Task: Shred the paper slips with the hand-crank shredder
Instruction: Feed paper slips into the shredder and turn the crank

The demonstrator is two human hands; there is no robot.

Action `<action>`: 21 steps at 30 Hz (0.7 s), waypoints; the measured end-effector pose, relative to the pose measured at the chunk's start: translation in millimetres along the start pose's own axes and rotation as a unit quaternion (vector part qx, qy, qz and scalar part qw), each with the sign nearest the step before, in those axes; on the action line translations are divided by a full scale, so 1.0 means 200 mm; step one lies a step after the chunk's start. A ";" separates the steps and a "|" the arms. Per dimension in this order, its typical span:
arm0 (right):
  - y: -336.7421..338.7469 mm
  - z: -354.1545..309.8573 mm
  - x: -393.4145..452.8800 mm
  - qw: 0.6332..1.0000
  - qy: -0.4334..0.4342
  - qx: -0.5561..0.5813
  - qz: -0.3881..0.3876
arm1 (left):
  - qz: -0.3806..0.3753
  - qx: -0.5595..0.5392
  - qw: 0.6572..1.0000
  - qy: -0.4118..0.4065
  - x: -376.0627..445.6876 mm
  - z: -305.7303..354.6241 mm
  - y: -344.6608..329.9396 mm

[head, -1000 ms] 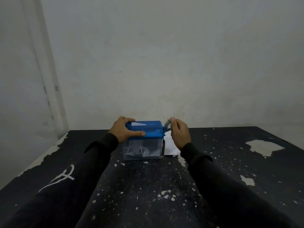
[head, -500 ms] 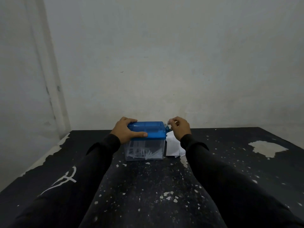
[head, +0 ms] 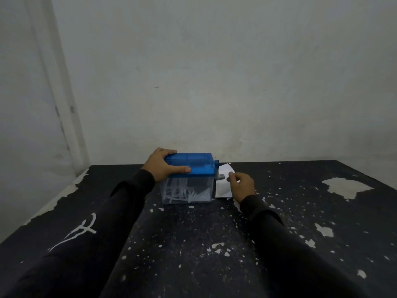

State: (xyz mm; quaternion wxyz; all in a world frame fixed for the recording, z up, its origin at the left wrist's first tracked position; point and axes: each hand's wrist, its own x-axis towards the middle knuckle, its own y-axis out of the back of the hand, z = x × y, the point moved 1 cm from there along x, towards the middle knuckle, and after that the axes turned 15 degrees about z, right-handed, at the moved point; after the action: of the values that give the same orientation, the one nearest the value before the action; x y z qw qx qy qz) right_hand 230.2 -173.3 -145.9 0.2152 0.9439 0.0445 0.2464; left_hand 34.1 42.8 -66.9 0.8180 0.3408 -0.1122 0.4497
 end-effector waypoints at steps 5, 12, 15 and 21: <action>0.00 0.03 -0.01 0.966 -0.011 -0.255 -0.044 | 0.001 -0.009 1.000 0.004 0.00 -0.01 0.00; 0.00 0.10 0.02 0.988 -0.096 -0.119 0.008 | 0.006 -0.011 1.000 0.002 0.00 -0.01 0.00; 0.02 0.11 0.01 0.991 -0.115 -0.062 0.043 | 0.007 -0.002 1.000 0.000 -0.01 -0.01 0.00; 0.02 0.09 0.01 0.989 -0.125 -0.038 0.068 | 0.003 0.000 1.000 0.003 -0.01 0.00 0.00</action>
State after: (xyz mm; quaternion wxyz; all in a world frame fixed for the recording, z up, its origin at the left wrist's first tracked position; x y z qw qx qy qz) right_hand 240.8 -184.2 -157.3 0.2380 0.9591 -0.0562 0.1424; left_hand 32.3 41.8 -67.7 0.8170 0.3393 -0.1106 0.4530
